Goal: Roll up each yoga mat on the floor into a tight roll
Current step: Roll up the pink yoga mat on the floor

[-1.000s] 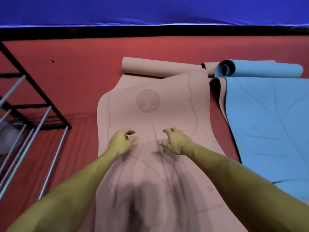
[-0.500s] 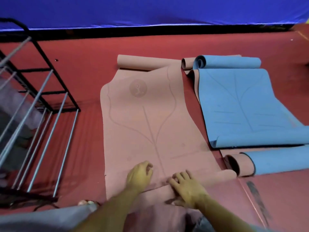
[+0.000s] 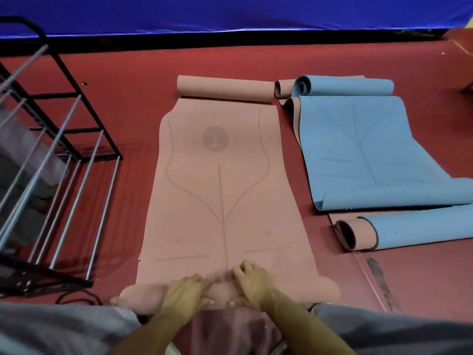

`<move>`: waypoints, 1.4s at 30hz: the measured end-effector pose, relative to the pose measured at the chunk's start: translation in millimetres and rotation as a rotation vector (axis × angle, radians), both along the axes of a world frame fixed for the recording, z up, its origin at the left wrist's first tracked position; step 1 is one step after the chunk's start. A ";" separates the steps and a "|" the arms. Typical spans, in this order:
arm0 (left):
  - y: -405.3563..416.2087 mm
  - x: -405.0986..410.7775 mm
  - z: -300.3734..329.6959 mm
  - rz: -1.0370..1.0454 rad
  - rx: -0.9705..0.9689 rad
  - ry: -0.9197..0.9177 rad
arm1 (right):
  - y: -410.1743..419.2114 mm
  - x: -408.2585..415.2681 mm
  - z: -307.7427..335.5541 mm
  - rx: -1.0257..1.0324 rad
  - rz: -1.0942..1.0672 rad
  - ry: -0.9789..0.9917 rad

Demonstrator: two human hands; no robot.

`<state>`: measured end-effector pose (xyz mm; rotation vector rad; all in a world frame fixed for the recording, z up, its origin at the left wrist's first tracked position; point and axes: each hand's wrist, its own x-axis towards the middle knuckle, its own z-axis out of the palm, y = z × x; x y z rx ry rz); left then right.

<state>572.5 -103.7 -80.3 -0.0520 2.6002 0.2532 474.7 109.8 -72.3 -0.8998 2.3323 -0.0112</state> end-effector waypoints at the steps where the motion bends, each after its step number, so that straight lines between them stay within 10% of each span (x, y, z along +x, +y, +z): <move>1: 2.1 5.4 -0.8 0.039 0.007 0.004 | 5.7 4.2 -3.8 0.033 0.057 0.049; 42: -32.3 31.1 -24.5 0.235 -0.021 -0.231 | 99.1 17.0 -40.6 0.210 -0.230 -0.005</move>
